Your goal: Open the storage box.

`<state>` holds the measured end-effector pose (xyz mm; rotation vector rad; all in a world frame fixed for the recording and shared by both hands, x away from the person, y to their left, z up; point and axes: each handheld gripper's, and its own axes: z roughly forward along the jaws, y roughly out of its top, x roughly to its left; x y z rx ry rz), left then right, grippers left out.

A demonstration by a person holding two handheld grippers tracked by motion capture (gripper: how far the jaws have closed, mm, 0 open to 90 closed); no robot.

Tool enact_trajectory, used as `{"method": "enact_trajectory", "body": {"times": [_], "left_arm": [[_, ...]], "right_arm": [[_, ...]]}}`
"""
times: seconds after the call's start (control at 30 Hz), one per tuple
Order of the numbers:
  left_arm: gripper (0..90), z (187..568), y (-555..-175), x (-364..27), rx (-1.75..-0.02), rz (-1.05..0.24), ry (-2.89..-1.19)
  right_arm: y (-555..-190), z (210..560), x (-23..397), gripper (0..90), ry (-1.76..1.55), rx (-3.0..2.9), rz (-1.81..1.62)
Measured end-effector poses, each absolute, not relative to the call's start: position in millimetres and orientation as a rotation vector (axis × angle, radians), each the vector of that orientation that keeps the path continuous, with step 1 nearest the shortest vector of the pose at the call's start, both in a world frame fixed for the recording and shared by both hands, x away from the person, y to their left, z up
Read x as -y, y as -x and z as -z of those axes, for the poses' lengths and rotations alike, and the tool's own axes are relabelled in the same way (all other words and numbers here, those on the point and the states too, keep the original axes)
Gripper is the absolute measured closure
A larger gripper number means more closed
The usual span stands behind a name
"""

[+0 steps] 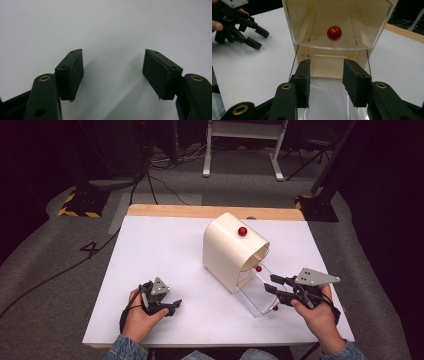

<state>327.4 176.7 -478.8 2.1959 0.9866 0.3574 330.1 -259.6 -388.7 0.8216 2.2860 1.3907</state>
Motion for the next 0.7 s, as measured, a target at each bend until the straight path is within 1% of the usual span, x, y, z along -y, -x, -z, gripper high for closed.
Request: {"method": "enact_trajectory", "body": {"times": [0.1,0.27,0.37,0.4,0.7], "left_arm": [[33.2,479.1,-327.8,-177.7,-0.994,-0.348,-2.185],[31.9,480.5,-328.9,-178.3,-0.974,-0.347,-2.193],[30.0,481.1,-329.0,-177.7,-0.964,-0.351,-2.200],[29.8,481.1,-329.1,-177.6,-0.964,-0.351,-2.200],[29.5,481.6,-329.1,-177.5,-0.968,-0.345,-2.196]], "right_arm": [[-335.6,386.3,254.4,61.0,-0.822,-2.276,-1.403],[-354.5,386.2,244.2,63.2,-0.851,-2.255,-1.405],[-360.8,388.9,239.7,68.4,-0.859,-2.254,-1.402],[-361.5,389.5,237.3,73.2,-0.854,-2.262,-1.404],[-360.3,388.8,236.0,74.3,-0.842,-2.249,-1.391]]}}
